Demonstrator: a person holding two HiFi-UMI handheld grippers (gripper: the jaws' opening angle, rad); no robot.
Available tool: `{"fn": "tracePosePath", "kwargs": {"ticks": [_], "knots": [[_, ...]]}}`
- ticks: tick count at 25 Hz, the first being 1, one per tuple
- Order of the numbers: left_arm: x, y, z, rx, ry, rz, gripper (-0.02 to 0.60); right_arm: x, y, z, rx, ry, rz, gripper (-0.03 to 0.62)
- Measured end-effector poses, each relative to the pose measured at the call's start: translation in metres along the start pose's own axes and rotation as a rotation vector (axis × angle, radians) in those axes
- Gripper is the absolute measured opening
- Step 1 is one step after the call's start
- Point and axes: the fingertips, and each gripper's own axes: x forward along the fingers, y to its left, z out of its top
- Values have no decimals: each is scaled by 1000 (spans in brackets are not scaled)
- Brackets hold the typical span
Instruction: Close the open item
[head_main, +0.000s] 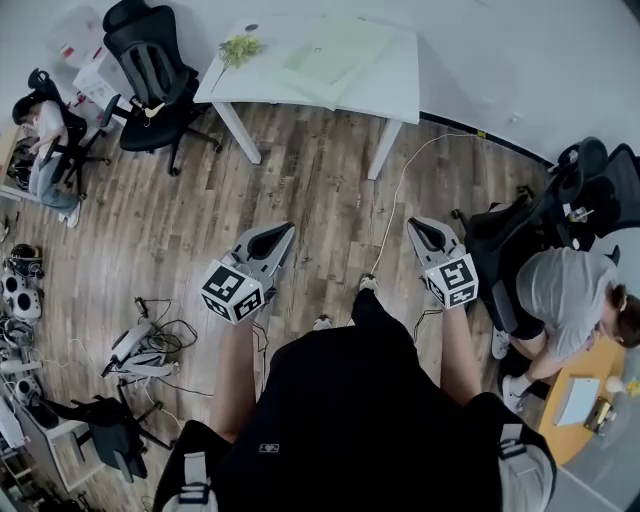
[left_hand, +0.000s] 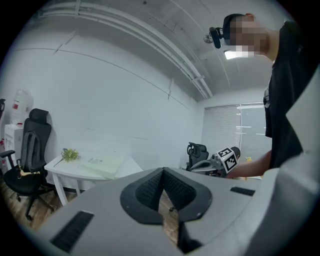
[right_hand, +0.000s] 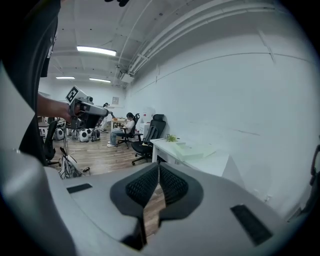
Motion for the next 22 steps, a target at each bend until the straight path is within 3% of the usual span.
{"fn": "tracePosePath", "kwargs": {"ticks": [10, 22], "knots": [[61, 8, 17, -7, -3, 71, 6, 27, -84, 10, -35, -21, 59, 7], [107, 24, 27, -26, -15, 198, 5, 63, -141, 5, -42, -44, 159, 6]]}}
